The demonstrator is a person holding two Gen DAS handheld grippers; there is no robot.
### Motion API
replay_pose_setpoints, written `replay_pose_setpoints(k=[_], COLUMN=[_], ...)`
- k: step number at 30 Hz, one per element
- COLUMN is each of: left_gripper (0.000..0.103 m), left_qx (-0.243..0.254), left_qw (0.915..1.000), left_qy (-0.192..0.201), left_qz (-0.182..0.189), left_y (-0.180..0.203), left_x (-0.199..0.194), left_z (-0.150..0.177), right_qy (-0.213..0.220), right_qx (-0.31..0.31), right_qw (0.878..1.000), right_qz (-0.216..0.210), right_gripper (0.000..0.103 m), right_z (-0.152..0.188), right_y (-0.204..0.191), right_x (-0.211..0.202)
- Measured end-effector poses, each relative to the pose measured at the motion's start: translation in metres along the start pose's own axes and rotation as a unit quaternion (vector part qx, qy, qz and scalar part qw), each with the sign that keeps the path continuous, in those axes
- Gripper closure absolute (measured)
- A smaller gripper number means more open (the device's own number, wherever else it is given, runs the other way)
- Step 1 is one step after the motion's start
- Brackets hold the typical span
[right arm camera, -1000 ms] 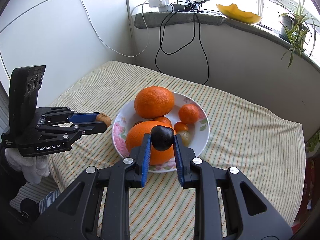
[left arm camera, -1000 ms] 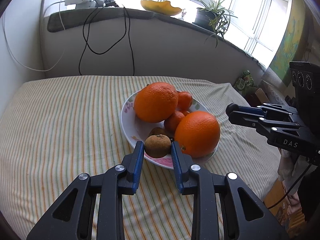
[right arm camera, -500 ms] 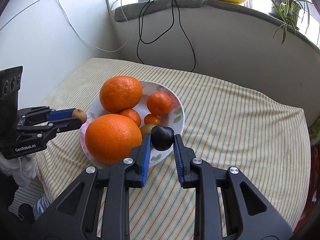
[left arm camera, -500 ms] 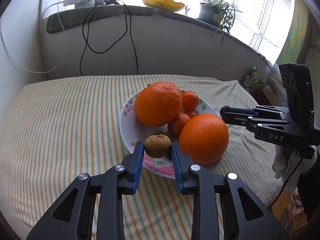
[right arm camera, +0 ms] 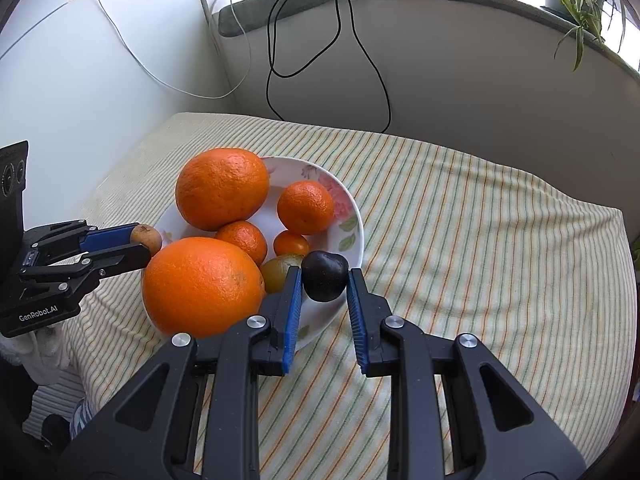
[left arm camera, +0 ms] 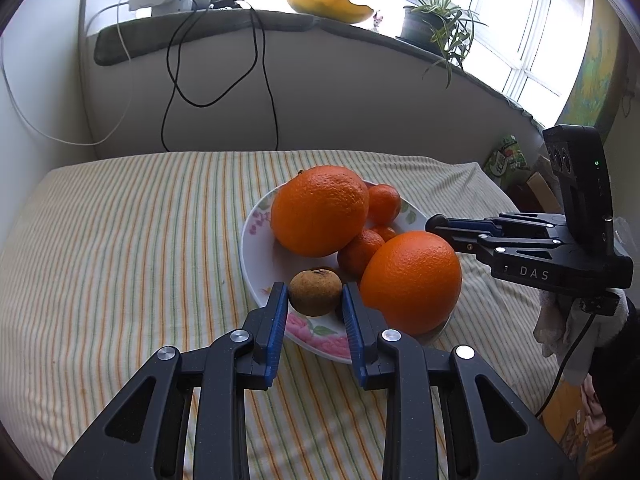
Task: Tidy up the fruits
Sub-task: 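Carry the kiwi with the left gripper while the right gripper carries the plum to the bowl, then lower the kiwi and plum into the bowl and open both grippers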
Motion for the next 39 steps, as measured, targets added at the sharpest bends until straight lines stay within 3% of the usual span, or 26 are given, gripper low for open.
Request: replay_pose_setpoints(k=[16, 18, 19, 23, 25, 26, 30, 36, 39], left_gripper=[0.076, 0.072, 0.072, 0.072, 0.066, 0.058, 0.050, 0.031, 0.030], left_qx=[-0.003, -0.004, -0.004, -0.003, -0.004, -0.005, -0.008, -0.021, -0.031], left_qw=[1.0000, 1.0000, 1.0000, 0.9999, 0.9999, 0.9999, 0.9998, 0.9994, 0.9990], left_qy=[0.004, 0.007, 0.008, 0.010, 0.010, 0.012, 0.016, 0.023, 0.026], left_qz=[0.001, 0.003, 0.002, 0.003, 0.003, 0.002, -0.001, -0.015, -0.022], left_y=[0.000, 0.001, 0.002, 0.004, 0.004, 0.004, 0.005, 0.004, 0.004], left_x=[-0.004, -0.006, -0.007, -0.008, -0.008, -0.009, -0.012, -0.017, -0.020], left_z=[0.001, 0.000, 0.000, 0.000, 0.000, 0.000, 0.002, 0.003, 0.006], right_qy=[-0.004, -0.005, -0.004, 0.004, 0.006, 0.008, 0.012, 0.018, 0.024], right_qx=[0.000, 0.001, 0.001, 0.003, 0.005, 0.006, 0.014, 0.023, 0.032], right_qw=[1.000, 1.000, 1.000, 1.000, 1.000, 1.000, 1.000, 1.000, 0.999], right_qz=[0.003, 0.002, 0.003, 0.002, 0.002, 0.002, -0.002, -0.003, 0.000], right_gripper=[0.078, 0.078, 0.076, 0.056, 0.055, 0.055, 0.054, 0.041, 0.031], right_z=[-0.001, -0.002, -0.002, -0.002, -0.002, -0.002, -0.001, 0.007, 0.011], right_y=[0.002, 0.003, 0.003, 0.005, 0.006, 0.006, 0.009, 0.007, 0.007], right_x=[0.001, 0.002, 0.002, -0.002, -0.004, -0.005, -0.008, -0.013, -0.017])
Point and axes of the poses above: each gripper's, at about its wrist camera, not at the fingertips, and x roughly the way its jaws point, y to its right, z to its underside, the point moved 5 cm from there along x, roughly the way its jaws point, and after that the axes turned 12 degrees about -y, right-handed, at the moved point
